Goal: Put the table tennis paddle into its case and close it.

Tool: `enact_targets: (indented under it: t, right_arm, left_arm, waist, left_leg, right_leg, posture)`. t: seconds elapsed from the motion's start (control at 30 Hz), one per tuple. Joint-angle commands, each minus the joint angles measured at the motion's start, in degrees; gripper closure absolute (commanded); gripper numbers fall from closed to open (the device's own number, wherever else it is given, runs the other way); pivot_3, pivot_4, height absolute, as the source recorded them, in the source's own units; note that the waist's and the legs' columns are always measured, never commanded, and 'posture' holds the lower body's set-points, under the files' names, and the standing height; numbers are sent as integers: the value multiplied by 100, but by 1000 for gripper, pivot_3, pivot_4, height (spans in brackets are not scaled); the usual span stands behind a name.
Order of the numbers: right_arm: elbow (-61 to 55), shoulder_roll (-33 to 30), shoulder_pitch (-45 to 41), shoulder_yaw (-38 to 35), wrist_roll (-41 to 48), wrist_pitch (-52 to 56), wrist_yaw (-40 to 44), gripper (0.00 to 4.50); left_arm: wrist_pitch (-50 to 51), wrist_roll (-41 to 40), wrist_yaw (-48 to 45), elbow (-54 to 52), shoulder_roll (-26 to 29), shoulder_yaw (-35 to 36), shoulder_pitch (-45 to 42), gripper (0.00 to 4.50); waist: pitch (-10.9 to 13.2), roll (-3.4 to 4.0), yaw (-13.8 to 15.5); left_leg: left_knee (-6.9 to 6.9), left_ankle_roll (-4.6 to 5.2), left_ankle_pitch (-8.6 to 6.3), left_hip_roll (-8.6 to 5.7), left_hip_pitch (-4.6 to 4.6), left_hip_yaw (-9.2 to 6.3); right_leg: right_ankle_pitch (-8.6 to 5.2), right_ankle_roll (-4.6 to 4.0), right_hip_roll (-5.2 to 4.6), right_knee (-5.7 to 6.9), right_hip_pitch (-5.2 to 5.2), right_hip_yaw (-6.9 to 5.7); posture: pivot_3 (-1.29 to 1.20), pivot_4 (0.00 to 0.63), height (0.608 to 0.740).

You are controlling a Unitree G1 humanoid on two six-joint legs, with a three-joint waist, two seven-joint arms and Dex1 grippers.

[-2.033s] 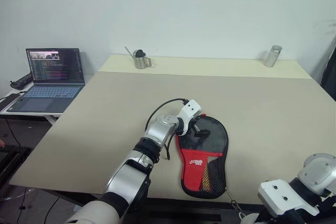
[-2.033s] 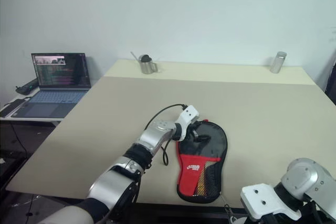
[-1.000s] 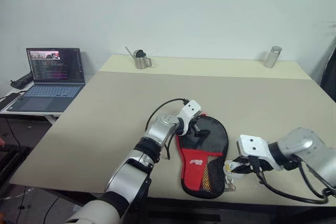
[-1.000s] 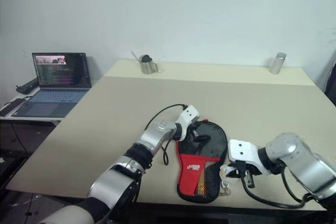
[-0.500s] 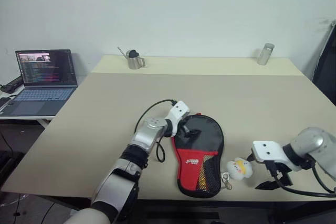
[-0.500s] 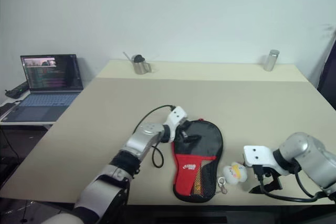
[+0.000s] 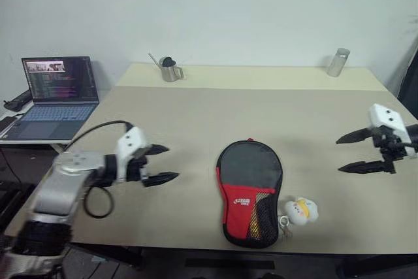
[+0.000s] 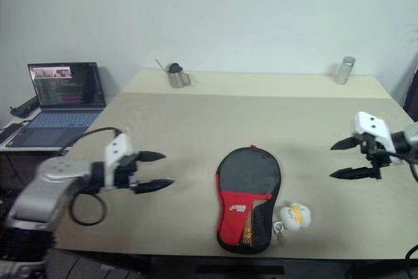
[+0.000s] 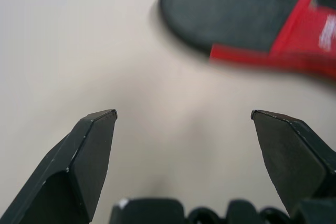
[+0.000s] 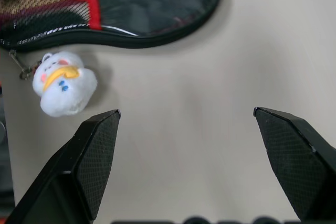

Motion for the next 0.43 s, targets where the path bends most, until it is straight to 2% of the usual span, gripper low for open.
enact_targets:
  t: [0.03, 0.17, 0.3, 0.43]
  right_arm:
    - [-148, -265, 96, -421, 182, -54, 383, 15]
    - [-805, -759, 610, -749, 556, 237, 463, 15]
    - [-744, -1095, 923, -779, 713, 75, 469, 15]
    - [-872, -940, 755, -687, 663, 125, 404, 15]
  left_arm:
    - [253, -696, -253, -53, 342, 1012, 108, 0]
    - [819, -1360, -548, -69, 849, 2030, 320, 0]
    - [766, -1348, -571, -108, 1074, 2455, 684, 0]
    - [604, -1270, -486, -90, 1124, 2580, 922, 0]
  waist:
    - [2, 4, -3]
    - [13, 21, -38]
    - [18, 38, -55]
    - [20, 40, -62]
  left_leg:
    - [2, 0, 0, 0, -6, 0]
    - [7, -2, 1, 6, -58, 2]
    - [6, -1, 0, 3, -62, 13]
    - [7, -1, 0, 7, -56, 14]
  right_leg:
    - [0, 0, 0, 3, -7, 0]
    - [0, 0, 2, 14, -60, -5]
    - [0, 0, -2, 8, -62, 0]
    - [1, -1, -1, 12, -58, -1]
  posture:
    - [0, 150, 740]
    - [0, 150, 740]
    - [0, 150, 740]
    - [0, 150, 740]
